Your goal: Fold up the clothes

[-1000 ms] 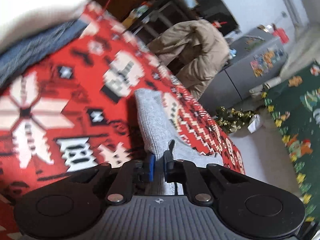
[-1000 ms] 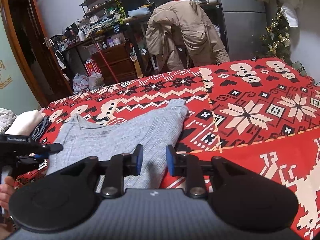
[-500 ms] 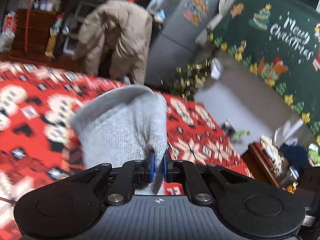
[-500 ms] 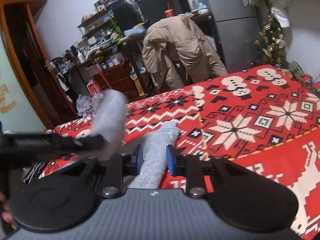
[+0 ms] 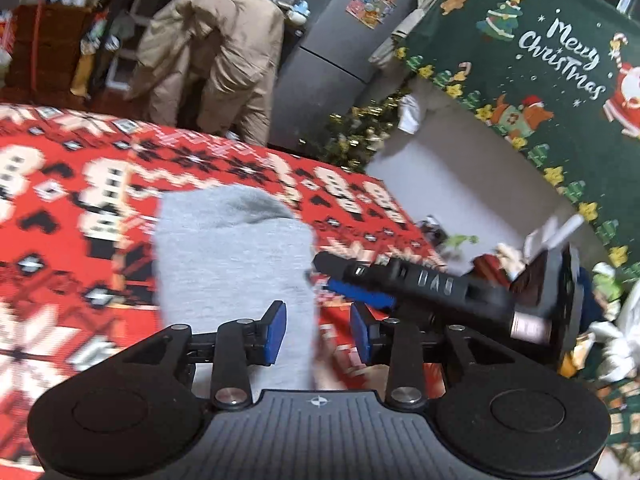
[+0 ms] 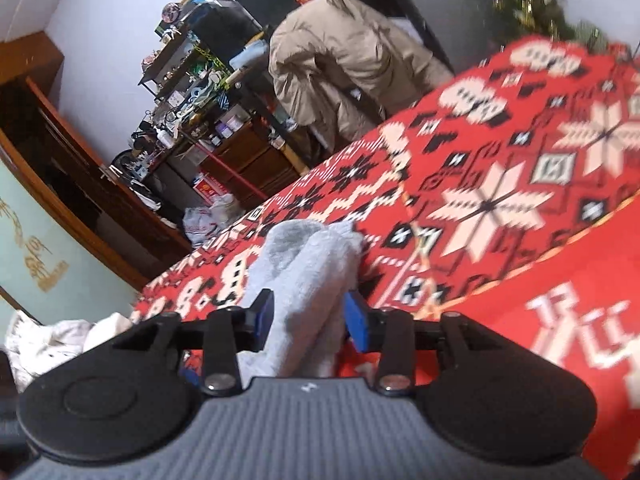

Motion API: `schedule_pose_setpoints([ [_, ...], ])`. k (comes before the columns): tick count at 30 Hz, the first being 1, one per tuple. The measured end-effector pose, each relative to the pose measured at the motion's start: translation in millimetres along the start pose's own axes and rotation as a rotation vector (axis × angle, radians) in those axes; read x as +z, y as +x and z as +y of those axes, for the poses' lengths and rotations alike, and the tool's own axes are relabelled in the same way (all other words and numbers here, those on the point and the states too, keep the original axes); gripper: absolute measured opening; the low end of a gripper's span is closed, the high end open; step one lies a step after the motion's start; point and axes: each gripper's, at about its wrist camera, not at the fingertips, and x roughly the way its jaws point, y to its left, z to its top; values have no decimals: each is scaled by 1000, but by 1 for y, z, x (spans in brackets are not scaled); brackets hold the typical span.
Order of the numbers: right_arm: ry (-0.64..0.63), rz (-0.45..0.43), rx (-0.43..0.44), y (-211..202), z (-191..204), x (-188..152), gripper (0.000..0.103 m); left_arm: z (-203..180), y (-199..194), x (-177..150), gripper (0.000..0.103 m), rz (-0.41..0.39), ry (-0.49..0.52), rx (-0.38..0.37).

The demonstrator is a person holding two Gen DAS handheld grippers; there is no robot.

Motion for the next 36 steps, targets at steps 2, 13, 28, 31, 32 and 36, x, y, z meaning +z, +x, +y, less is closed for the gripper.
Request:
schedule_pose_setpoints([
  [2,15,16,9,15,1,4,45,12,-4,-3,35,0,-25,29],
  [13,-123,-15,51,52,30,28,13,46,-15,-5,32,-20,-103,45],
  [28,-7,104,94,-9,-5,-24,37,22,-6,-31,32,101,168,32],
  [31,-33,149,86,-17,2,-46,37,21,-1,-38,32,106,182,57],
  [32,-35,162,82,-19,3,-53,37,19,0,-40,32,104,193,64],
  [36,-36,168,59,-24,10,-69,5,8,0,-45,33,94,270,101],
])
